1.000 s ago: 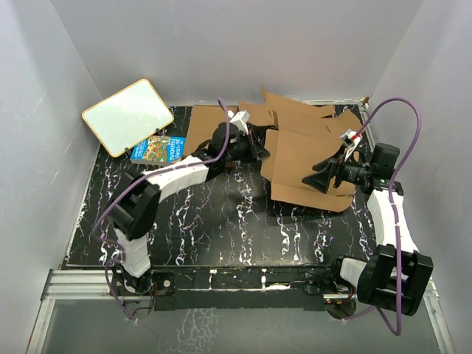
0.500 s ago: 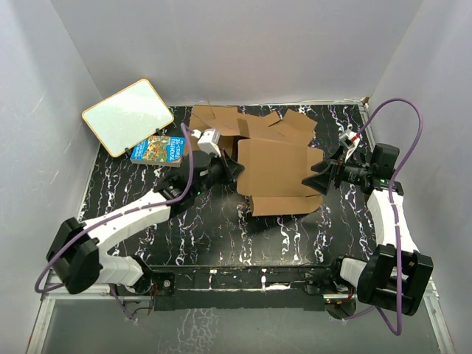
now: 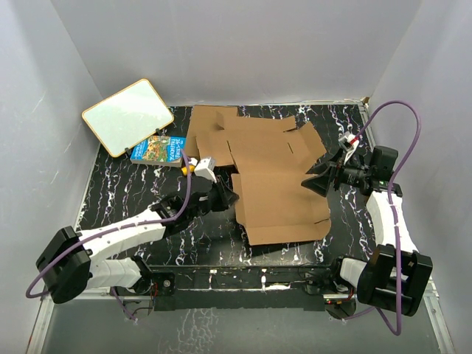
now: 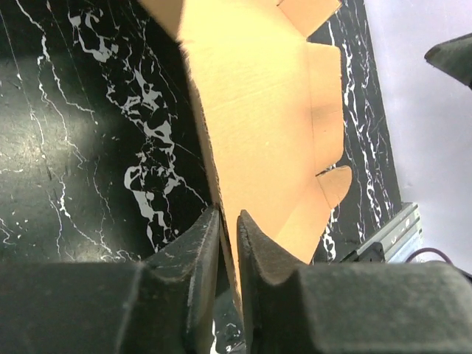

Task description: Fold the paper box

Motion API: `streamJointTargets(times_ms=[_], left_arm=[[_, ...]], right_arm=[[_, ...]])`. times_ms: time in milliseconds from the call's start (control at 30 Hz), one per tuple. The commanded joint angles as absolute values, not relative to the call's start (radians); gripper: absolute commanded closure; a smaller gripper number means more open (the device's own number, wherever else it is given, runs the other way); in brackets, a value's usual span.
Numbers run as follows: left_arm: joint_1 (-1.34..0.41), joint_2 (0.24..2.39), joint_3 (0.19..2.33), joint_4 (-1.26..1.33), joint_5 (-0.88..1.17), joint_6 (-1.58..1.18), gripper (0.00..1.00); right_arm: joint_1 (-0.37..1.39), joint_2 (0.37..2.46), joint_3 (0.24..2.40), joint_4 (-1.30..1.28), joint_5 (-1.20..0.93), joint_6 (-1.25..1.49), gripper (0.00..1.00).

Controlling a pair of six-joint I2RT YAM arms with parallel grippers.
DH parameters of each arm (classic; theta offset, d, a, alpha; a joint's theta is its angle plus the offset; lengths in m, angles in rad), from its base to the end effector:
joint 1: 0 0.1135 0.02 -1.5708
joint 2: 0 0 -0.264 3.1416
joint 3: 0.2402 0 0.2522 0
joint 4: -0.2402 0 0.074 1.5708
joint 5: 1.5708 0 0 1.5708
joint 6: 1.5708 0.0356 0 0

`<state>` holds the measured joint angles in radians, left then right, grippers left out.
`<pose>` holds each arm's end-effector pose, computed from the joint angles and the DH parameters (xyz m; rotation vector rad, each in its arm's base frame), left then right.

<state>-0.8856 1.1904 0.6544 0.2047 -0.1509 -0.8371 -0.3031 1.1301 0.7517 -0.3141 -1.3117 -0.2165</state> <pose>0.1728 -0.2030 0.2496 -0.0603 2.0330 -0.9995 0.2213 -0.0332 0.2645 -0.5593 1.7857 1.0963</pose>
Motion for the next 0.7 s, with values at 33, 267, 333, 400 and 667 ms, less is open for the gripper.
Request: streamJointTargets(times_ms=[33,267,333,400,667], left_arm=[[-0.892,1.13,0.682,0.135,-0.131,-0.749,0.77],[-0.893,1.01,0.575,0.182,-0.118,-0.62,0.66],[-0.891,0.945,0.549,0.168,-0.171,-0.605,0.56],[-0.892,0.865,0.535,0.153,-0.236,-0.559,0.39],[-0.723,0.834,0.696,0.036,-0.151,-0.405,0.08]], right_arm=[[-0.337,1.1,0.751,-0.289,-1.318,-0.316,0.02],[-0.389,1.099,0.736,-0.315,-1.377,-0.364,0.02],[-0.394,1.097,0.722,-0.296,-1.374,-0.361,0.02],[-0.401,1.108,0.72,-0.289,-1.366,-0.354,0.02],[-0.421,1.111,0.71,-0.271,-1.353,-0.338,0.02]])
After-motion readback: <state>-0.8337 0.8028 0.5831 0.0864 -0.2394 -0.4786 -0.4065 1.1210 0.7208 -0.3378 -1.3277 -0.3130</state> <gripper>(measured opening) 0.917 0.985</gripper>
